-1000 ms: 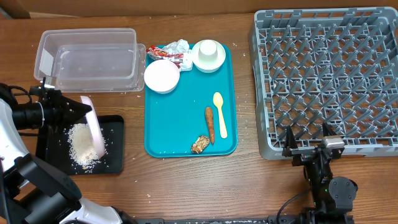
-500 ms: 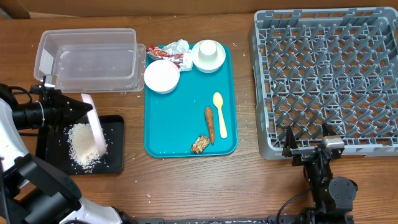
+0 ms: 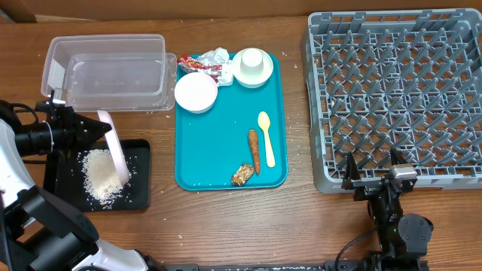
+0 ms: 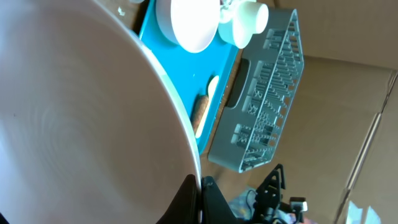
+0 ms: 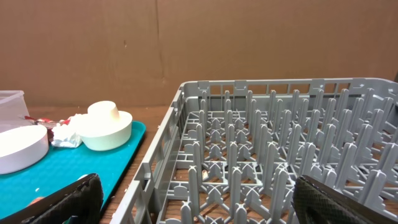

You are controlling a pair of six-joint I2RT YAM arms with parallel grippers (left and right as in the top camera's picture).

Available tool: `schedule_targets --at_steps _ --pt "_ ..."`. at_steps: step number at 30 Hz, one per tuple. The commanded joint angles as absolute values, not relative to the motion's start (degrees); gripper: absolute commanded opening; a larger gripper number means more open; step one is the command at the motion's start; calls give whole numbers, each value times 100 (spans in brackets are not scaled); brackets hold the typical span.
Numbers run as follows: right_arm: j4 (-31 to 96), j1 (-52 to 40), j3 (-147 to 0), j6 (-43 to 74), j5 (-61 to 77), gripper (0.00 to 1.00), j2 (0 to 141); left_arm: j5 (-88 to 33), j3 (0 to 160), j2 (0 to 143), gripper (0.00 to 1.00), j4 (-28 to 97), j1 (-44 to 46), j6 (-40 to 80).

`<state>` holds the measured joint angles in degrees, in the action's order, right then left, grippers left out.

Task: Sort waste into correct bins and load items into the dishwasher
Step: 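Tilt the plate with the left gripper to pour rice onto the black tray, then carry the plate back and set it on the teal tray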

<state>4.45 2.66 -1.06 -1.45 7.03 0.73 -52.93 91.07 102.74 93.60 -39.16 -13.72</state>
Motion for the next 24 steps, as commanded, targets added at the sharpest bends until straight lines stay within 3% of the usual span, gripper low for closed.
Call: schedule_targets --at_steps 1,16,20,24 --pt "419 307 -45 -106 648 100 23 -5485 9080 10167 4 9408 -3975 -1688" --pt "419 307 -45 -106 648 100 23 -5513 9080 9067 4 9623 -3546 -1671" --pt "419 307 -45 -104 648 100 23 -5468 9080 8527 4 9126 -2875 -1503" --pt "421 307 -45 -106 648 100 23 -4683 9080 8180 4 8173 -1737 -172"
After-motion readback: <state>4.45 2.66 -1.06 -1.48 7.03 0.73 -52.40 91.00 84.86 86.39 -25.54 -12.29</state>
